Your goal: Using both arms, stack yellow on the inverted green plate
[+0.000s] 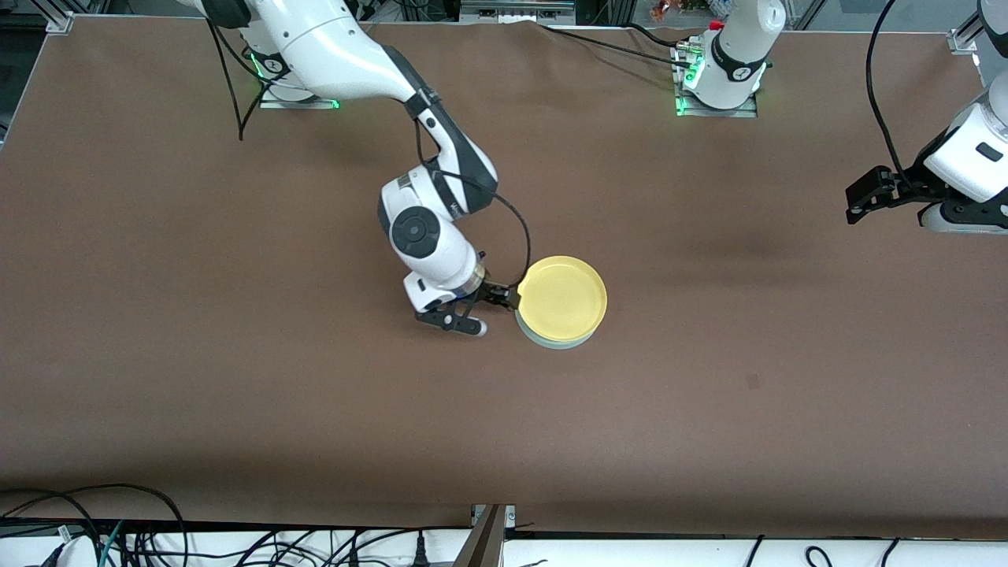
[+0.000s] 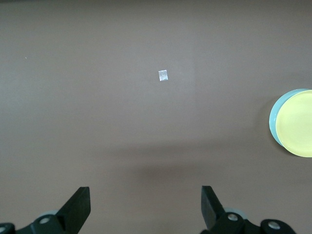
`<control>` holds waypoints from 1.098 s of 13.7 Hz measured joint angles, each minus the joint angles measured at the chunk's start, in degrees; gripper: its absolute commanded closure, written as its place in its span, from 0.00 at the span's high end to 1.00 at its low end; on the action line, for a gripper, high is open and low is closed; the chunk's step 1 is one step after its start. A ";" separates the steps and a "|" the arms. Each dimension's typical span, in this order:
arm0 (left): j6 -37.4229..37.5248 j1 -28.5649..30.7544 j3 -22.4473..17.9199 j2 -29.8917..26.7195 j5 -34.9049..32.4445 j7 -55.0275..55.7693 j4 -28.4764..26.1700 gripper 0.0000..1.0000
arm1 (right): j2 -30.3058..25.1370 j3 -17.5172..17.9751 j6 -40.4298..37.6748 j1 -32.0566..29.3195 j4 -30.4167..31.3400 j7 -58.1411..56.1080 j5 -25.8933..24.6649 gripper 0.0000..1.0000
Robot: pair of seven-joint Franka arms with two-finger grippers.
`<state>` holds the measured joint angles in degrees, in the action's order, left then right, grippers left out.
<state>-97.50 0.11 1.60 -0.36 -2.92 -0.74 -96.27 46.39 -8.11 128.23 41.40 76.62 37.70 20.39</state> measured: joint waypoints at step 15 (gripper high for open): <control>0.00 0.00 0.01 0.02 0.00 -0.09 0.13 1.00 | -22.58 -20.52 -47.04 -15.55 -0.91 -41.48 -9.82 1.00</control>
<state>-97.49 0.11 1.61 -0.34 -2.92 -0.83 -96.14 23.81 -28.62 81.19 25.85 75.70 -3.78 10.57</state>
